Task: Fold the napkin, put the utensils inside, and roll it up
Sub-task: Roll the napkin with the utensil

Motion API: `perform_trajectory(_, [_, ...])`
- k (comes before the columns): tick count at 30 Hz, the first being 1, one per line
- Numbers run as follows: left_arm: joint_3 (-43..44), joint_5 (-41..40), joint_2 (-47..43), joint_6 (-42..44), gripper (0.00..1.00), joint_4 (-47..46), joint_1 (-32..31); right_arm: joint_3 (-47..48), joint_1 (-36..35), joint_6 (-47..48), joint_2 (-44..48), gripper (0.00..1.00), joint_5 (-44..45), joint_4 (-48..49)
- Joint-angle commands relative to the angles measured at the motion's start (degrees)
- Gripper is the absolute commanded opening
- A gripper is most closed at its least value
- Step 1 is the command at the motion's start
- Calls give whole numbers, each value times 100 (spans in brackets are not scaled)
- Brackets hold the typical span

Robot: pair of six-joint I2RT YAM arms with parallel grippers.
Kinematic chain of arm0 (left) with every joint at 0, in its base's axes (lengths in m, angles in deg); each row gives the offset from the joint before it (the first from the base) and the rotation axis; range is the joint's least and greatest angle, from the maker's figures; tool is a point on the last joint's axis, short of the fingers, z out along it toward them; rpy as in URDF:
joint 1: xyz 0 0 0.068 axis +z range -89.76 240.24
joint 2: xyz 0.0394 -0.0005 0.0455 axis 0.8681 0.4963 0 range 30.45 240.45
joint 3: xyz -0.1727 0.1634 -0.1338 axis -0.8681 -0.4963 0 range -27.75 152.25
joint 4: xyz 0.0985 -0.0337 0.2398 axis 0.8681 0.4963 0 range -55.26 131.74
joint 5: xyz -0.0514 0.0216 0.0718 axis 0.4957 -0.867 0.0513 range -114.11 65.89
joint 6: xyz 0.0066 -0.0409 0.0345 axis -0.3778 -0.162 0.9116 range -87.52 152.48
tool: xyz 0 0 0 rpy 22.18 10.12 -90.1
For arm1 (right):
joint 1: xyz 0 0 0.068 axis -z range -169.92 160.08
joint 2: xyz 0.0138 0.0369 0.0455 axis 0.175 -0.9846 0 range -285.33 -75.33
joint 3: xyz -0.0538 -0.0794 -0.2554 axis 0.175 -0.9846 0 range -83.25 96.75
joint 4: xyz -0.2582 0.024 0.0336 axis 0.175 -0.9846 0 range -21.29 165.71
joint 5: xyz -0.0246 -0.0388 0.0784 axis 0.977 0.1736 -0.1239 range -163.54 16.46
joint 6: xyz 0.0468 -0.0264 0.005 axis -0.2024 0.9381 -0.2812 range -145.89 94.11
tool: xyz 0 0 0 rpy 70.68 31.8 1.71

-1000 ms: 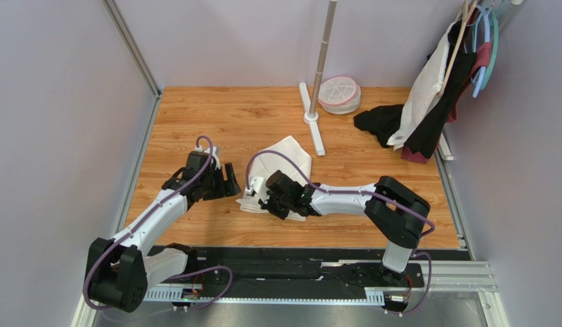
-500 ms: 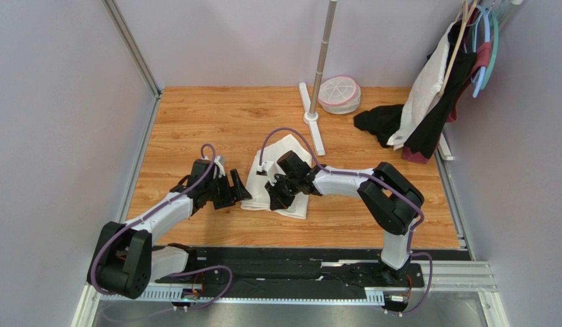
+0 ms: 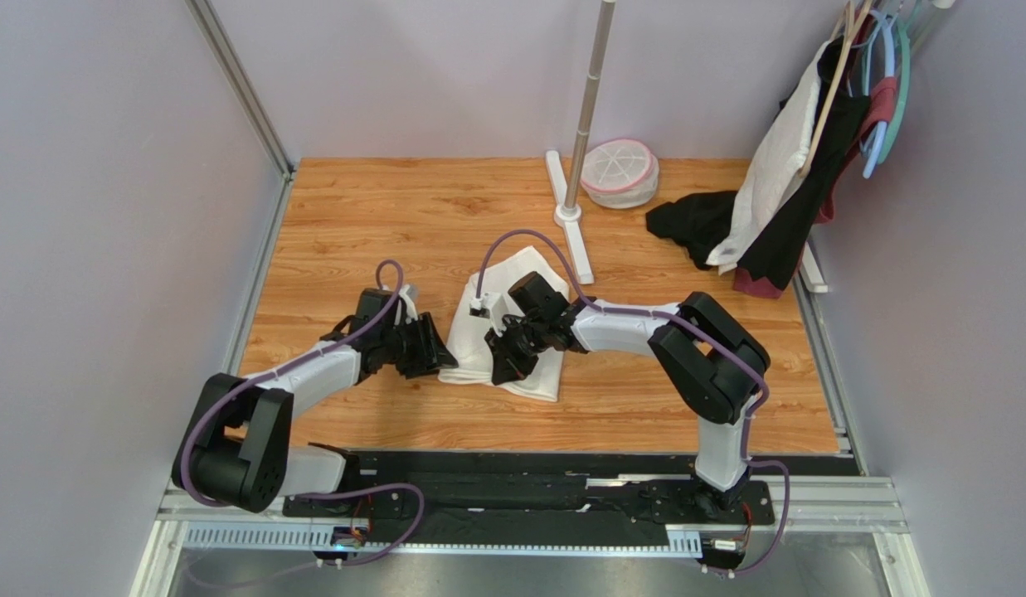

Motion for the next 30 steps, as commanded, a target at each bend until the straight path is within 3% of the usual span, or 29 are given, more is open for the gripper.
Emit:
perform_trajectory(1, [87, 256, 113, 131, 48, -423, 10, 122, 77, -47, -149, 0, -139, -81])
perform_trajectory(3, [69, 362, 218, 148, 46, -564, 10, 122, 86, -56, -175, 0, -175, -73])
perform_trajectory(9, [78, 503, 307, 201, 23, -670, 10, 175, 165, -91, -307, 0, -245, -64])
perform_trajectory(13, [130, 538, 350, 254, 0, -609, 10, 201, 183, -126, -298, 0, -201, -64])
perform_trajectory(15, [227, 591, 421, 280, 0, -443, 10, 262, 183, -161, -202, 1, -184, -107])
perform_trajectory(16, [271, 582, 456, 245, 0, -337, 10, 271, 183, -205, -149, 4, -192, -125])
perform_trajectory(17, [367, 573, 465, 228, 0, -118, 10, 298, 183, -240, -79, 20, -184, -125])
perform_trajectory(19, [542, 643, 465, 236, 0, 103, 10, 298, 174, -311, 167, 39, -114, -108])
perform_trajectory(23, [876, 653, 333, 280, 0, 989, 10, -26, 104, -485, 659, 52, 141, 303])
perform_trajectory(29, [1773, 546, 482, 816, 0, 2281, 63, -756, -677, -408, 1345, 55, 1958, 1409])
perform_trajectory(30, [1826, 625, 535, 842, 0, 2344, 115, -896, -913, -408, 1372, 61, 2344, 1552])
